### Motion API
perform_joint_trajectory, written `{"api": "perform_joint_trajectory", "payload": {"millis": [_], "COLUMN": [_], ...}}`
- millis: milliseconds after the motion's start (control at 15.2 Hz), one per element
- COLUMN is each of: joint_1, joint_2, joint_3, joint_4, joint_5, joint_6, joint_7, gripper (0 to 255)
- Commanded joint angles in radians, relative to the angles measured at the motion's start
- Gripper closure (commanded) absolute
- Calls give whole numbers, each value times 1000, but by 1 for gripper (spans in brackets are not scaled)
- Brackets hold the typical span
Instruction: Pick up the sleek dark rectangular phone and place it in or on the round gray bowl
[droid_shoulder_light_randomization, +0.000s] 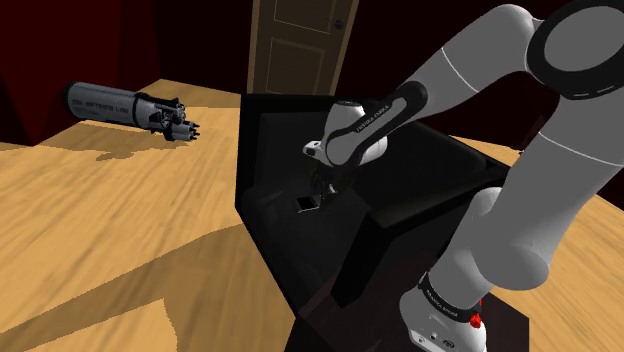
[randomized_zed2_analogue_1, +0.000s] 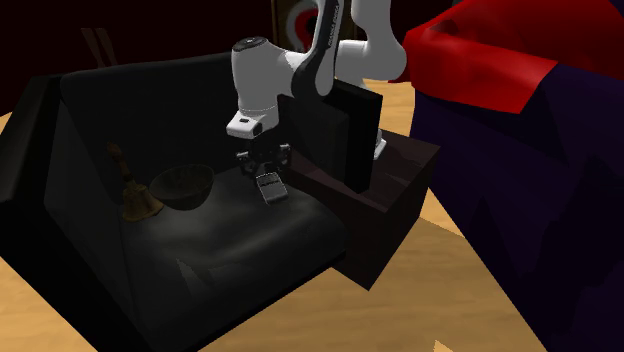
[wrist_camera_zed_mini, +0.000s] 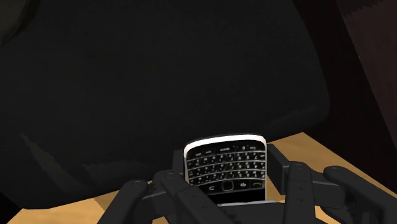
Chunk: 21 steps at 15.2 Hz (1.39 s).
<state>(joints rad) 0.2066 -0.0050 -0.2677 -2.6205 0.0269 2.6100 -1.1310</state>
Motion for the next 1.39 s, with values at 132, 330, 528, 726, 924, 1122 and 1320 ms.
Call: {"api": "perform_joint_trajectory", "payload": {"millis": [132,330,528,726,924,1122,1320], "joint_1": [-3,-28,-62,-99,-139,-185,-235], "joint_2": [-58,-42,5,60,121,188,259], "joint_3": [-1,-30,-71,-105,-130,-146,-155], "joint_4": [7,43,103,173,252,341,440], "joint_5": [-30,-26,-3,28,65,104,143], "joint_6": [-63,-84,-100,-121,-147,-178,-215], "joint_7": [23,-36,-130,-224,-315,-401,-481], "gripper": [255,255,255,255,255,255,255]}}
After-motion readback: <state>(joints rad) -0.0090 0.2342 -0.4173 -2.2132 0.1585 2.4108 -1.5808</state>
